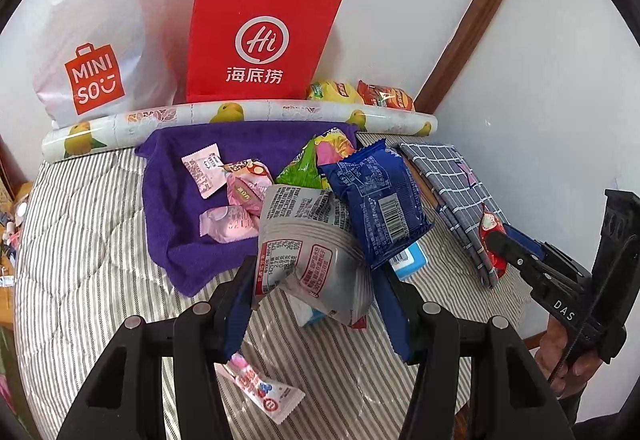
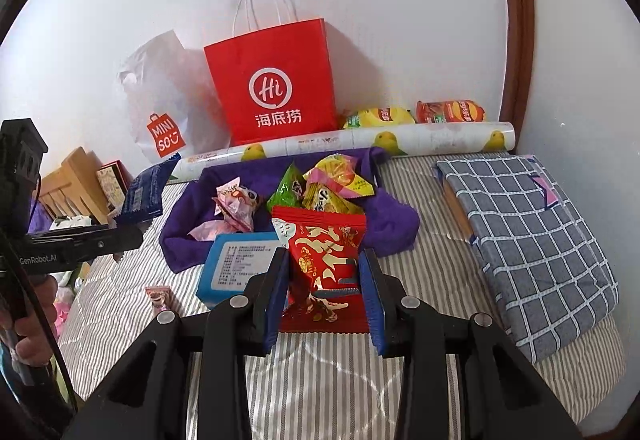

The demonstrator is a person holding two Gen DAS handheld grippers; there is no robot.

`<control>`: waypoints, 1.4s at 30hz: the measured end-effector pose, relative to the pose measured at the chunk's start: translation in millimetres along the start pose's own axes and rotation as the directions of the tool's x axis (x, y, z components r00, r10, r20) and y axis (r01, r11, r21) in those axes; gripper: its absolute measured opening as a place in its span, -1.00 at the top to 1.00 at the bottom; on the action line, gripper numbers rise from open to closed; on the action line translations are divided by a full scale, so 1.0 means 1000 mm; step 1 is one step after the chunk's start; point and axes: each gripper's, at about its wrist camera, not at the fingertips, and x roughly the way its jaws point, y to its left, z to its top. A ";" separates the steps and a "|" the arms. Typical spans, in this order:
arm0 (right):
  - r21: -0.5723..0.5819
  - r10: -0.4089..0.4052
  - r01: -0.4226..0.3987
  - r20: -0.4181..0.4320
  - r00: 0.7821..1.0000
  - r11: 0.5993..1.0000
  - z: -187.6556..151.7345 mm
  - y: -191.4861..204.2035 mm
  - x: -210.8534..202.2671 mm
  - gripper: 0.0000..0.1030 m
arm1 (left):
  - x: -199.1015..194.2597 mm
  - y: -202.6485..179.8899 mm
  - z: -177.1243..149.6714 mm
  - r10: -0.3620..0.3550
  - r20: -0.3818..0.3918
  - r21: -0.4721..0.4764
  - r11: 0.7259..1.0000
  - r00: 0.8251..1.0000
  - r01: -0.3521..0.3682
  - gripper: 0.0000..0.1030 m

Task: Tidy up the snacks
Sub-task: 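Lift the held packets with both tools and carry them over the purple towel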

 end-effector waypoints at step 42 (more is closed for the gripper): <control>-0.040 0.055 -0.055 0.020 0.998 0.998 0.082 0.006 0.076 0.32 | 0.031 0.056 0.069 0.121 0.025 -0.116 0.986 0.992 -0.117 -0.06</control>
